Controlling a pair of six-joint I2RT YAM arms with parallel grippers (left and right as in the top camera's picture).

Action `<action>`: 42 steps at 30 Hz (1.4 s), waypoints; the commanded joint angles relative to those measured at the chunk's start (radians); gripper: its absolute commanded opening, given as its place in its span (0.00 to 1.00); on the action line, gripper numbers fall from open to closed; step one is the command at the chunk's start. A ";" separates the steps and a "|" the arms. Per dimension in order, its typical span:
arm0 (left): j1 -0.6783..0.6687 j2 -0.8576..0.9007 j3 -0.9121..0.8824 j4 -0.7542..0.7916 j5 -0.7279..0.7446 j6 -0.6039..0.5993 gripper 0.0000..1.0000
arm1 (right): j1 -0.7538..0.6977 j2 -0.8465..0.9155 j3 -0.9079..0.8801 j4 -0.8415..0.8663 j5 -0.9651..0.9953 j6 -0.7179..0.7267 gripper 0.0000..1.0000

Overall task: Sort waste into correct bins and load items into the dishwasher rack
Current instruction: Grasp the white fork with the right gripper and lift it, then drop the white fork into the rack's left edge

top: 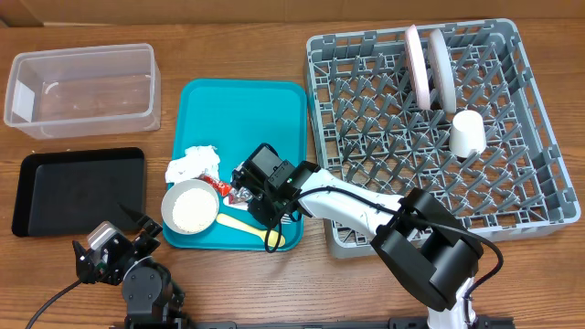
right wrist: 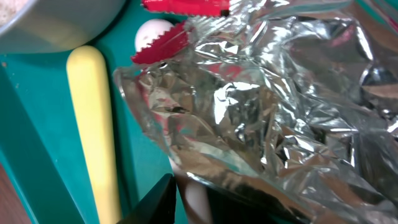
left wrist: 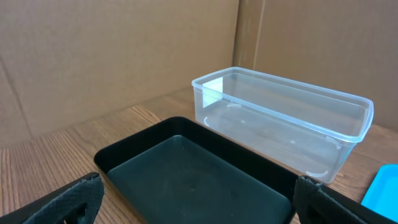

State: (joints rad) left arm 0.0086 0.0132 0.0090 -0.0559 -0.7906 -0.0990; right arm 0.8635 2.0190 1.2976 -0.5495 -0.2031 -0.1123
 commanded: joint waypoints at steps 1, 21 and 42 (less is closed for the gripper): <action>0.006 -0.007 -0.004 0.000 -0.016 -0.014 1.00 | -0.005 0.024 0.006 -0.005 0.031 0.031 0.24; 0.006 -0.007 -0.004 0.000 -0.016 -0.014 1.00 | 0.050 -0.010 0.101 -0.185 0.199 0.038 0.18; 0.006 -0.007 -0.004 0.000 -0.016 -0.013 1.00 | 0.048 -0.175 0.398 -0.586 0.196 0.151 0.13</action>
State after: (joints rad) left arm 0.0086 0.0132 0.0090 -0.0559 -0.7906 -0.0990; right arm 0.9108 1.8858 1.6135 -1.1286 -0.0456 -0.0216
